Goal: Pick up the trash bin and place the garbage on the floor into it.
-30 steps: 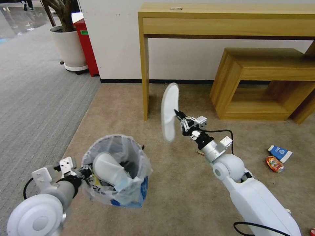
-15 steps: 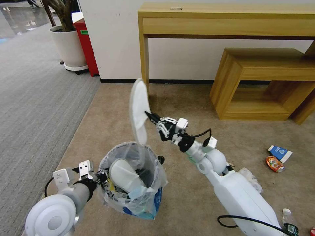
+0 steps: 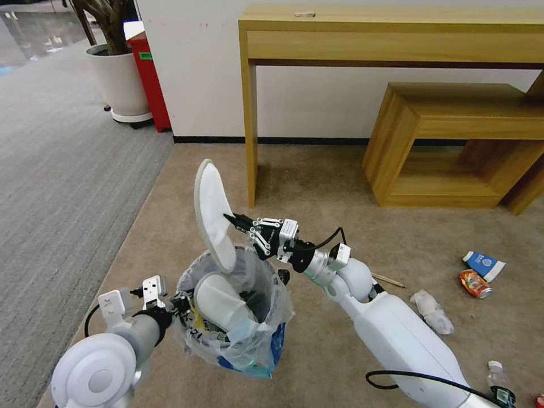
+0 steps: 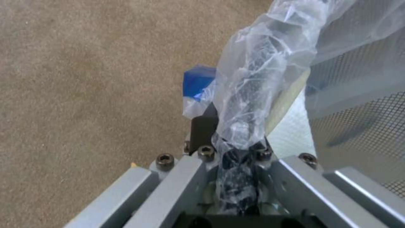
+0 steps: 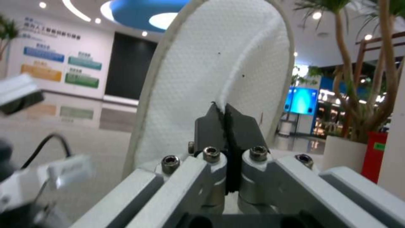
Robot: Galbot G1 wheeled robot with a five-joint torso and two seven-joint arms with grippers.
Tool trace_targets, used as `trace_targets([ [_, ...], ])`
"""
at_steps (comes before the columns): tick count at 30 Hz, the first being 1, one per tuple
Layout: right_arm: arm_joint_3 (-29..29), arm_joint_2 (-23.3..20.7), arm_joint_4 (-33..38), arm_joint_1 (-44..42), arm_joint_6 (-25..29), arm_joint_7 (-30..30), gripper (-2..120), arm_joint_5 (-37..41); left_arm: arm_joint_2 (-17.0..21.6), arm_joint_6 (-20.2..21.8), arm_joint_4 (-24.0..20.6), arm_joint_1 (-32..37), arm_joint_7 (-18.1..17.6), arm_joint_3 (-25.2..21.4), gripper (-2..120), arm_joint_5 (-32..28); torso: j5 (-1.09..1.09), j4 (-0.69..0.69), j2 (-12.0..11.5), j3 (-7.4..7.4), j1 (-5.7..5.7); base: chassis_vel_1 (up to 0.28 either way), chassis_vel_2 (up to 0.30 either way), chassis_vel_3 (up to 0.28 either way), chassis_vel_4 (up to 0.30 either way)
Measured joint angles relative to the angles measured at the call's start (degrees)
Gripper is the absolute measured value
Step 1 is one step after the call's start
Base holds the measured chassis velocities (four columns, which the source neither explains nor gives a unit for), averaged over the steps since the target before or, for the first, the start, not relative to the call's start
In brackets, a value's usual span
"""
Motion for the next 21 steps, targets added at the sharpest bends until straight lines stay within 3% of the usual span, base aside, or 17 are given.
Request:
trace_targets([
  [18,2.85,-2.95,-1.15,-3.37,-1.99,-1.61,0,-3.51,0.29,0.0,-1.68,0.35,0.28,-1.94,1,-1.91,0.0,-0.01,0.0,0.0,0.0,0.0,0.0,0.0,0.0],
  [21,3.03,-3.03,-1.3,-3.51,-2.79,-1.6,12,-3.58,0.29,0.0,-1.89,0.36,0.27,-1.97,1,-2.25,0.01,0.0,0.0,0.0,0.0,0.0,0.0,0.0,0.0],
])
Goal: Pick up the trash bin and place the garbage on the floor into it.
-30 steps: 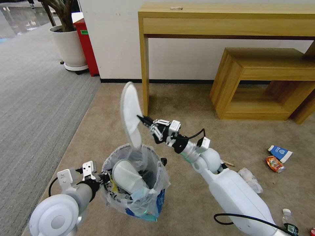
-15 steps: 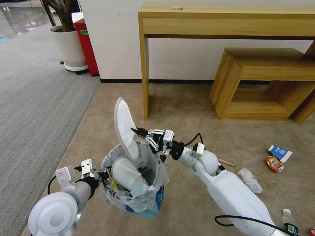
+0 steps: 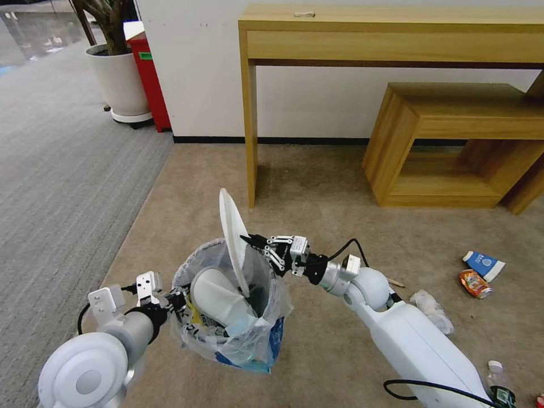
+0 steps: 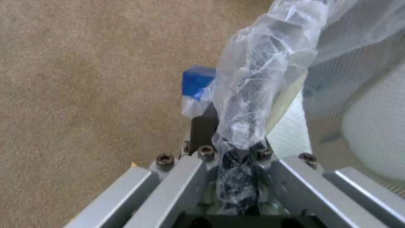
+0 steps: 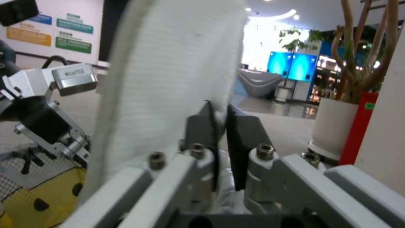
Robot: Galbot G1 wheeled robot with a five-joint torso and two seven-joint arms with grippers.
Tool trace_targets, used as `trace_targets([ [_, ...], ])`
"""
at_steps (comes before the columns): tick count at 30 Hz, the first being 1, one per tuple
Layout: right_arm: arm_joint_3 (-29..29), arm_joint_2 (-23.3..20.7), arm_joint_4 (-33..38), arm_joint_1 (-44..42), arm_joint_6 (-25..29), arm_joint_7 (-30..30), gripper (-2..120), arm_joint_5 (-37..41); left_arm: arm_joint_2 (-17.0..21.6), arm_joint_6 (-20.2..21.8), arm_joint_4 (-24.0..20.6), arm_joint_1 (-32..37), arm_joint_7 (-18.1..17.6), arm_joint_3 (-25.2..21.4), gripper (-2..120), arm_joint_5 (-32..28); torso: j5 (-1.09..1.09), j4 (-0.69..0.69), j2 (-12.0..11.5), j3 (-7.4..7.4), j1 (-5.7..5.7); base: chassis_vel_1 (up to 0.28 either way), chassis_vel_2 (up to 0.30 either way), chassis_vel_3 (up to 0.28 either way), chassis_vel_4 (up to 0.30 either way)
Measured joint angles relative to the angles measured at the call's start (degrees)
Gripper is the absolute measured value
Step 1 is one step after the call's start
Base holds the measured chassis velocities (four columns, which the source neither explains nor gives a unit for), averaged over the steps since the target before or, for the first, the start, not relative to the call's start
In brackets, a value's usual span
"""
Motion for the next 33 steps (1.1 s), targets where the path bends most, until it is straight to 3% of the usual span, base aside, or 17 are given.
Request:
trace_targets([
  [11,-0.01,-0.06,-0.04,-0.01,-0.76,-0.13,48,0.26,0.0,0.01,-0.34,-0.04,-0.04,-0.2,1,-0.5,0.0,0.0,0.0,0.0,0.0,0.0,0.0,0.0,0.0],
  [22,1.21,-1.35,1.21,-1.3,-0.7,-1.96,93,0.75,-0.05,0.01,-0.12,-0.47,-0.16,-0.59,1,-0.51,0.0,0.0,0.0,0.0,0.0,0.0,0.0,0.0,0.0],
  [28,2.56,-1.91,2.4,-2.08,-0.53,-0.81,100,1.51,0.07,0.01,0.19,-0.65,-0.52,-1.01,1,-0.57,0.0,0.0,0.0,0.0,0.0,0.0,0.0,0.0,0.0],
  [33,4.75,-2.86,5.27,-3.41,-3.04,9.86,100,1.46,0.17,0.0,0.52,-0.7,-2.33,-1.63,1,-1.08,-0.01,0.01,0.0,0.0,0.0,0.0,0.0,0.0,0.0],
])
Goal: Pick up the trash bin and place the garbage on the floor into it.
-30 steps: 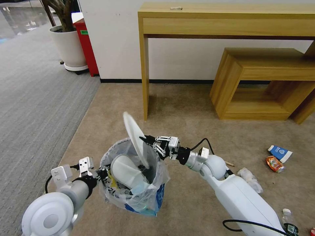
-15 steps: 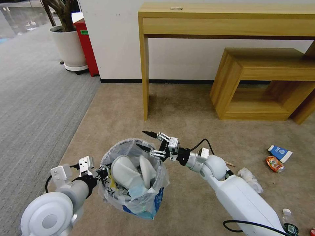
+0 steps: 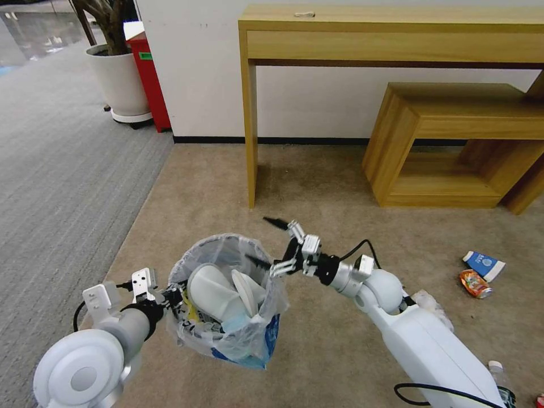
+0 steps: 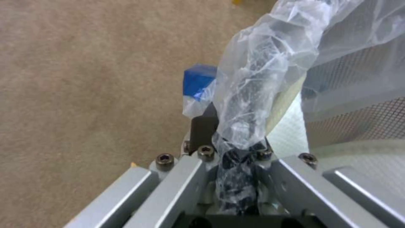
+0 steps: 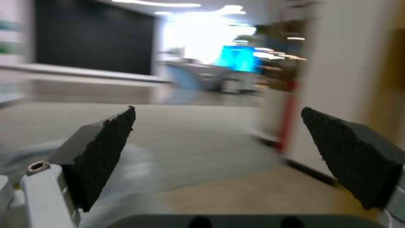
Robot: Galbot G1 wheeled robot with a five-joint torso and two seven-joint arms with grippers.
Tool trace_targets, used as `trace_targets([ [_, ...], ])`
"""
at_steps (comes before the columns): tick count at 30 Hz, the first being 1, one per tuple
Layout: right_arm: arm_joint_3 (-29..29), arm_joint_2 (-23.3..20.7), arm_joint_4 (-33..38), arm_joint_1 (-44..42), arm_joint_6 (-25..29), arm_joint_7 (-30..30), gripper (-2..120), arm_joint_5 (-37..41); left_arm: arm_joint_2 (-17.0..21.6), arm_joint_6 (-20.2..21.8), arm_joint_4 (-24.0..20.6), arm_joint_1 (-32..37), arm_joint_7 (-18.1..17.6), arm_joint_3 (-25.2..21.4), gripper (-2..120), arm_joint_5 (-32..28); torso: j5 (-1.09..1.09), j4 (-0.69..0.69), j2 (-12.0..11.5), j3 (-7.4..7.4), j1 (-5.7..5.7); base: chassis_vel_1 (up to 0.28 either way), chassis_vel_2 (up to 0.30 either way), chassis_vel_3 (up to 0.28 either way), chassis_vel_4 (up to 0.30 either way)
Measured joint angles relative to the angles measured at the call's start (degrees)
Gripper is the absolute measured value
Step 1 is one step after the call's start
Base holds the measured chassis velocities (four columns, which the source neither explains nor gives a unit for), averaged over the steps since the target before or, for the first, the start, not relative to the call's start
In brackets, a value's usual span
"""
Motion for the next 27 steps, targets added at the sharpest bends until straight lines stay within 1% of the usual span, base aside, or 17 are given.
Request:
trace_targets([
  [1,0.38,-0.11,0.38,-0.17,-0.43,1.68,100,-0.04,0.0,0.0,0.0,0.0,-0.22,-0.07,1,-0.03,0.0,0.0,0.0,0.0,0.0,0.0,0.0,0.0,0.0],
  [2,0.38,-0.11,0.38,-0.17,-0.43,1.68,100,-0.04,0.0,0.0,0.0,0.0,-0.22,-0.07,1,-0.03,0.0,0.0,0.0,0.0,0.0,0.0,0.0,0.0,0.0],
  [4,3.2,-0.15,2.0,-0.98,-1.29,14.8,100,-0.08,-0.18,0.0,-0.03,0.05,-1.76,-0.78,1,0.41,0.0,-0.01,0.0,0.0,0.0,0.0,0.0,0.0,0.0],
  [5,3.2,-0.15,2.0,-0.98,-1.29,14.8,100,-0.08,-0.18,0.0,-0.03,0.05,-1.76,-0.78,1,0.41,0.0,-0.01,0.0,0.0,0.0,0.0,0.0,0.0,0.0],
  [6,4.92,0.26,2.03,-1.14,-1.46,19.28,100,-0.41,-0.5,-0.01,-0.05,0.25,-2.38,-1.31,1,1.6,0.01,0.0,0.0,0.0,0.0,0.0,0.0,0.0,0.0],
  [7,6.91,0.58,2.07,-1.46,-1.92,21.67,100,-0.87,-0.67,-0.01,-0.05,0.39,-2.48,-1.58,1,2.85,0.01,0.01,0.0,0.0,0.0,0.0,0.0,0.0,0.0],
  [8,6.91,0.58,2.07,-1.46,-1.92,21.67,100,-0.87,-0.67,-0.01,-0.05,0.39,-2.48,-1.58,1,2.85,0.01,0.01,0.0,0.0,0.0,0.0,0.0,0.0,0.0],
  [9,11.53,1.05,2.58,-2.7,-2.58,23.44,100,-1.52,-0.71,0.0,0.07,0.64,-2.31,-1.84,1,5.29,0.01,0.0,0.0,0.0,0.0,0.0,0.0,0.0,0.0],
  [10,14.17,1.29,2.85,-3.38,-2.79,23.6,100,-2.17,-0.69,0.0,0.14,0.86,-2.12,-2.01,1,6.55,0.01,-0.01,0.0,0.0,0.0,0.0,0.0,0.0,0.0],
  [11,14.17,1.29,2.85,-3.38,-2.79,23.6,100,-2.17,-0.69,0.0,0.14,0.86,-2.12,-2.01,1,6.55,0.01,-0.01,0.0,0.0,0.0,0.0,0.0,0.0,0.0],
  [14,22.62,2.36,3.85,-5.73,-2.82,23.54,100,-4.21,-0.62,-0.01,0.34,1.5,-1.67,-2.59,1,9.61,0.01,0.0,0.0,0.0,0.0,0.0,0.0,0.0,0.0],
  [16,23.63,2.54,4.08,-6.17,-2.81,23.5,100,-4.48,-0.62,-0.02,0.35,1.55,-1.67,-2.65,1,9.89,0.01,0.0,0.0,0.0,0.0,0.0,0.0,0.0,0.0],
  [19,31.85,3.52,6.36,-10.23,-1.78,22.26,100,-5.42,-0.52,-0.34,0.35,1.72,-1.54,-2.71,1,10.65,0.0,-0.01,0.0,0.0,0.0,0.0,0.0,0.0,0.0],
  [20,31.85,3.52,6.36,-10.23,-1.78,22.26,100,-5.42,-0.52,-0.34,0.35,1.72,-1.54,-2.71,1,10.65,0.0,-0.01,0.0,0.0,0.0,0.0,0.0,0.0,0.0],
  [23,37.94,3.55,8.91,-14.26,-0.58,20.42,100,-4.08,-0.19,-0.98,0.3,1.94,-1.42,-2.68,1,10.92,0.01,-0.02,0.0,-0.01,-0.01,0.0,0.0,0.0,0.0],
  [24,37.94,3.55,8.91,-14.26,-0.58,20.42,100,-4.08,-0.19,-0.98,0.3,1.94,-1.42,-2.68,1,10.92,0.01,-0.02,0.0,-0.01,-0.01,0.0,0.0,0.0,0.0],
  [27,41.9,2.24,10.2,-16.84,1.31,18.21,100,-3.25,-0.1,-1.47,0.2,2.32,-1.19,-2.68,1,11.15,0.0,-0.01,0.0,-0.01,0.0,0.0,0.0,0.0,0.0],
])
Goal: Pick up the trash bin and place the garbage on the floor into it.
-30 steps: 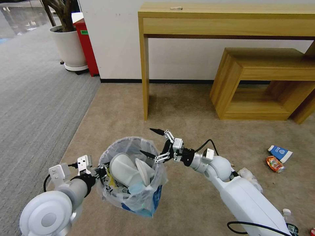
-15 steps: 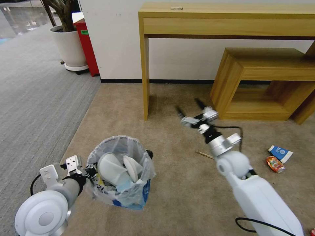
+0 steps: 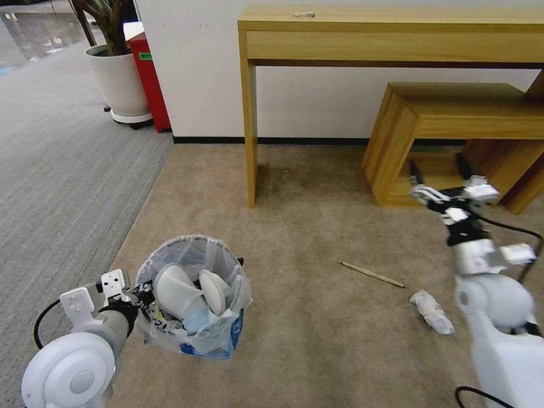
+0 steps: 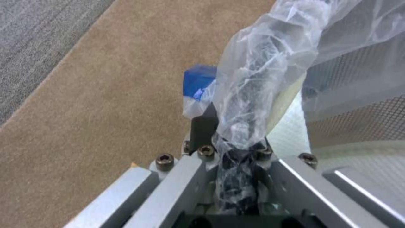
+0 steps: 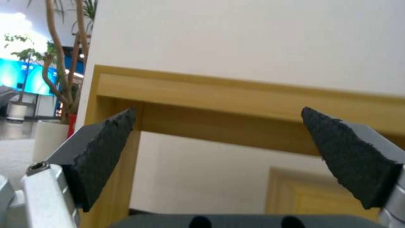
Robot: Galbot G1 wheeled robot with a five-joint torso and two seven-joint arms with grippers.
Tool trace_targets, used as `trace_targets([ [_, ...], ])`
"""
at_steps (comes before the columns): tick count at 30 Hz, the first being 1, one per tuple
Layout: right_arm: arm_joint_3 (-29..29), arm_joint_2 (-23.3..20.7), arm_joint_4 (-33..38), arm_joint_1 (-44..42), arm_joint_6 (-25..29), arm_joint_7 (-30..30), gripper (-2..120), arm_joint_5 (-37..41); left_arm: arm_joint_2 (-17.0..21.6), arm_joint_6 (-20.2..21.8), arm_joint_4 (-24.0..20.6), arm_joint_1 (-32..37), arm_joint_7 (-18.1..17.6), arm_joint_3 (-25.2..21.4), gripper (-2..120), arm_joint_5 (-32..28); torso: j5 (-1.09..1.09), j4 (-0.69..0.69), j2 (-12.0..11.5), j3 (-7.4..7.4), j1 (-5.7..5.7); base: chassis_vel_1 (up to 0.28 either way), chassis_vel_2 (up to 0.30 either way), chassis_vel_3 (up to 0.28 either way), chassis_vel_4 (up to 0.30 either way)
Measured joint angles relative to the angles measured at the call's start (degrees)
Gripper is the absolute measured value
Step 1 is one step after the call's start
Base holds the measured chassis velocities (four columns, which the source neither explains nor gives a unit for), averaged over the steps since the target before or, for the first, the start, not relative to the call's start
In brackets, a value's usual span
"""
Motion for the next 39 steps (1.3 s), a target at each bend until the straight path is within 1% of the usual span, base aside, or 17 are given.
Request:
trace_targets([
  [1,0.0,0.0,0.0,0.0,0.0,0.0,100,0.0,0.0,0.0,0.0,0.0,0.0,0.0,1,0.0,0.0,0.0,0.0,0.0,0.0,0.0,0.0,0.0,0.0],
  [3,1.92,-0.6,1.26,-1.56,0.91,-0.91,100,0.37,-0.12,-0.36,-0.16,0.4,0.48,0.19,1,0.79,0.01,0.0,0.0,0.0,0.0,0.0,0.0,0.0,0.0],
  [6,2.49,-0.5,2.34,-2.86,0.8,-0.89,100,0.6,-0.31,-0.62,-0.18,0.55,0.82,0.23,1,1.27,-0.02,0.01,0.0,0.0,0.0,0.0,0.0,0.0,0.0],
  [9,2.51,0.62,2.76,-5.02,0.61,-0.23,100,0.62,-0.49,-1.03,-0.34,0.77,1.72,0.18,1,2.0,0.0,0.0,0.0,0.0,0.0,0.0,0.0,0.0,0.0],
  [13,2.24,1.83,2.67,-5.85,0.61,0.23,100,0.59,-0.5,-1.47,-0.56,1.06,2.22,-0.02,1,2.35,0.0,0.01,0.0,0.0,0.0,0.0,0.0,0.0,0.0],
  [25,1.84,2.42,2.75,-6.43,0.62,0.36,100,0.57,-0.93,-1.83,-0.41,0.96,2.87,0.41,1,2.68,-0.01,0.01,0.0,0.0,0.0,-0.013,-0.008,-0.012,-0.008],
  [39,1.53,2.59,2.75,-6.42,0.97,0.3,100,0.6,-0.78,-1.91,-1.11,1.22,3.25,0.31,1,2.74,0.0,0.01,0.0,0.01,0.0,-0.087,-0.079,-0.08,-0.095],
])
